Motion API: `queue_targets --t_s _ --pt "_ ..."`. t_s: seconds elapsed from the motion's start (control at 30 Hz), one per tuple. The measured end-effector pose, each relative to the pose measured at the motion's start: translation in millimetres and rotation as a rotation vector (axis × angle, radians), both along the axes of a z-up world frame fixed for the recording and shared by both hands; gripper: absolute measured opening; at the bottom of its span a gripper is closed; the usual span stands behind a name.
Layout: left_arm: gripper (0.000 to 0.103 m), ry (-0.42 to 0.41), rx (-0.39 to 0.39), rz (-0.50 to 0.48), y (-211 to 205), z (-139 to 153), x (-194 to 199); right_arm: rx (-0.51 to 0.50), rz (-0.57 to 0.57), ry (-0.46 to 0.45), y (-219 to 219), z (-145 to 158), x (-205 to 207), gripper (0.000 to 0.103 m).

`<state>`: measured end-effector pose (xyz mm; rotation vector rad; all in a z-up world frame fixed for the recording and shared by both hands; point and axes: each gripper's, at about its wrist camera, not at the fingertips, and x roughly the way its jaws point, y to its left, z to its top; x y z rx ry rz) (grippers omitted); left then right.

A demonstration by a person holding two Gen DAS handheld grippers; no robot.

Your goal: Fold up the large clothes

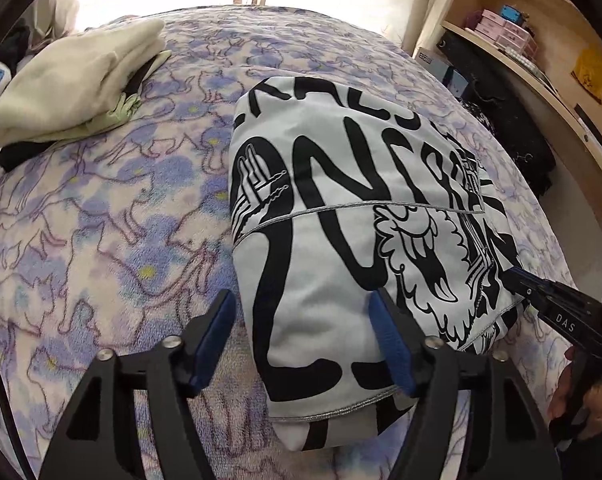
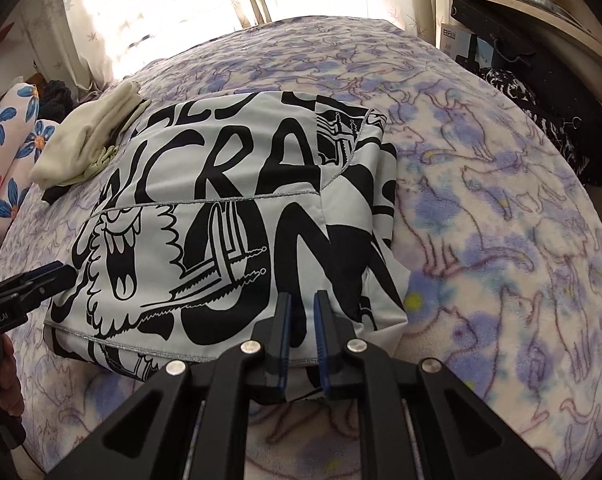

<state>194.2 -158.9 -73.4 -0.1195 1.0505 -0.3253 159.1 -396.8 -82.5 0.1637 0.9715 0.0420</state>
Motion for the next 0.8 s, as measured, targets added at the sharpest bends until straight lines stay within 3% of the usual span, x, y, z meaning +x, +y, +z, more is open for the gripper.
queue_targets --t_s 0.07,0.17,0.23,0.33,0.4,0.6,0.8 --pt "0.076 0.016 -0.022 0.016 4.0 -2.1 0.4 -0.004 0.002 -0.002 2.5 0.2 0.0 0.015" --pt "0.081 0.019 -0.032 0.026 7.5 -2.8 -2.0 0.028 0.012 -0.01 5.9 1.8 -1.7 0.032" --pt "0.082 0.016 -0.021 0.025 7.6 -1.5 -4.5 0.038 0.028 -0.012 12.1 4.3 -3.5 0.05" --pt "0.085 0.042 -0.024 0.016 9.5 0.9 -7.3 -0.028 0.052 -0.012 28.1 9.8 -7.6 0.061" --pt "0.086 0.066 -0.03 0.001 11.4 2.7 -9.4 -0.064 0.066 -0.012 35.7 13.2 -11.5 0.062" --pt "0.086 0.1 -0.023 -0.028 11.3 7.8 -20.5 0.001 0.1 0.005 41.8 27.5 -27.6 0.062" --pt "0.086 0.122 -0.024 -0.035 15.3 15.3 -24.0 -0.032 0.127 -0.004 44.3 40.4 -40.5 0.066"
